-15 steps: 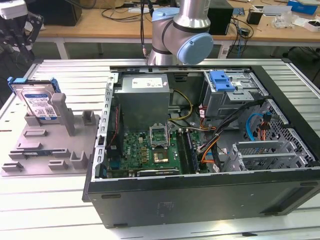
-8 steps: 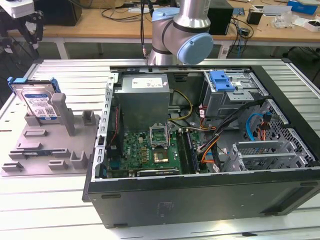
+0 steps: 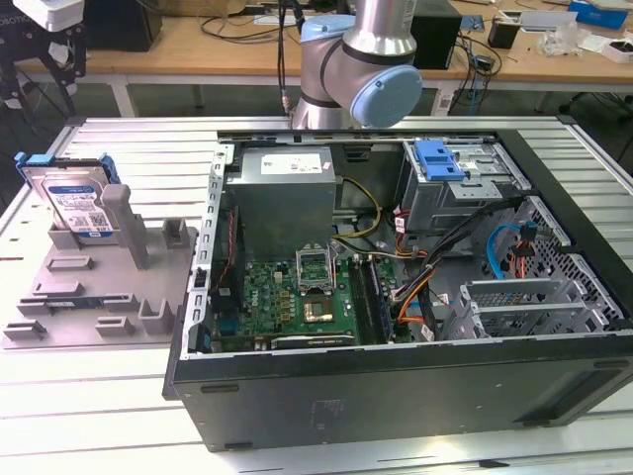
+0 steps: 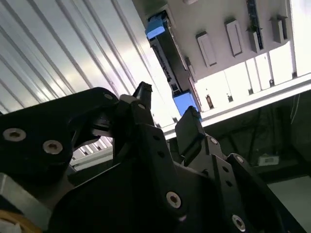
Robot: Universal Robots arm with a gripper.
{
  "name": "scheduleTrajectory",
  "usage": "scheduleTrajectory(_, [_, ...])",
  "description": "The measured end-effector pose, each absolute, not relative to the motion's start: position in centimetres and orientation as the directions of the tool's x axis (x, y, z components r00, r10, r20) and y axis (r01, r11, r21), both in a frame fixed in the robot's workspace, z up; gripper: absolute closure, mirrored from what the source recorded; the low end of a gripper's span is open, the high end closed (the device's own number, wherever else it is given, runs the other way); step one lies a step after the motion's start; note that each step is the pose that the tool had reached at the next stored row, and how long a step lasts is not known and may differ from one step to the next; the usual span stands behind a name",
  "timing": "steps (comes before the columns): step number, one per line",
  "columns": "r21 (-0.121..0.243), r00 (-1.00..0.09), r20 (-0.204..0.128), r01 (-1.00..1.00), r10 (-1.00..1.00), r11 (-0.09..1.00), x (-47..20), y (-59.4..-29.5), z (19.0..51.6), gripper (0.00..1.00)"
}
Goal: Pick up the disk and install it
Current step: 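Pick up the disk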
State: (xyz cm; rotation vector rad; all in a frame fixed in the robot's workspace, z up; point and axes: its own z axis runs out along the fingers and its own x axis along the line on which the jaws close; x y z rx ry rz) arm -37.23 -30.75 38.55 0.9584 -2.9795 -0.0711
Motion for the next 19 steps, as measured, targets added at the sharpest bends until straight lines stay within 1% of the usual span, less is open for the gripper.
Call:
scheduleTrajectory(1, [0.047,-0.800,-0.003,-0.600,-0.601,0.799,-37.24,-30.75,38.54,0.51])
scheduleTrajectory(8, [0.047,-0.714,0.004,-0.699,-0.700,0.713,-37.23,-30.75,38.48,0.51])
scheduleTrajectory(13, [0.047,-0.593,0.012,-0.804,-0.805,0.593,-37.23,-30.75,38.40,0.51])
scheduleTrajectory(16, [0.046,-0.547,0.016,-0.836,-0.837,0.548,-37.23,-30.75,38.39,0.51])
scheduleTrajectory(19, [0.039,-0.487,0.031,-0.872,-0.873,0.488,-37.24,-30.75,38.39,0.51])
